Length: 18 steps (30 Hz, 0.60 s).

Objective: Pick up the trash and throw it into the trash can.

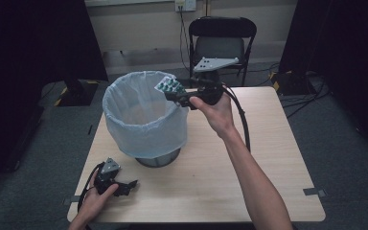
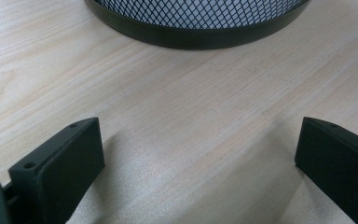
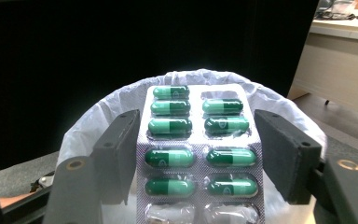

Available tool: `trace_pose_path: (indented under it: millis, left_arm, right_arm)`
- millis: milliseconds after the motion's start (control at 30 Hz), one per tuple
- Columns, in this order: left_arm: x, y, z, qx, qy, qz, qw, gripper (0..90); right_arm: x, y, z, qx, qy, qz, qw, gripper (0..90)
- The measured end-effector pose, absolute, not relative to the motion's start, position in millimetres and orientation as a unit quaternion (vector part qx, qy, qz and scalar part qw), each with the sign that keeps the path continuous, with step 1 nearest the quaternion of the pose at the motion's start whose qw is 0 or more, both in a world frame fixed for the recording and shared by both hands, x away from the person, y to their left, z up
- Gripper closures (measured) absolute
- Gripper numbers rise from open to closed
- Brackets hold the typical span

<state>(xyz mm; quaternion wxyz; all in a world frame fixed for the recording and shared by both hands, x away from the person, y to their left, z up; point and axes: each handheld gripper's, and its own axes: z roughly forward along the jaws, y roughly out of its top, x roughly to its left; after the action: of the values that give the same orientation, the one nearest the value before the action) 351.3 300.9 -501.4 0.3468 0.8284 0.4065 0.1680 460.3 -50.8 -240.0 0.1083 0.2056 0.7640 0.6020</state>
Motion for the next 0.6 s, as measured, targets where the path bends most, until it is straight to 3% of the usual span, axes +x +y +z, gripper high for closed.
trace_pose_path:
  millis: [600]
  left_arm:
    - [351.3,301.0,-501.2,0.829,0.407,0.168,0.346,0.6]
  right_arm:
    - [487.6,-0.6,-234.5,0.215,0.788,0.567,0.104,33.9]
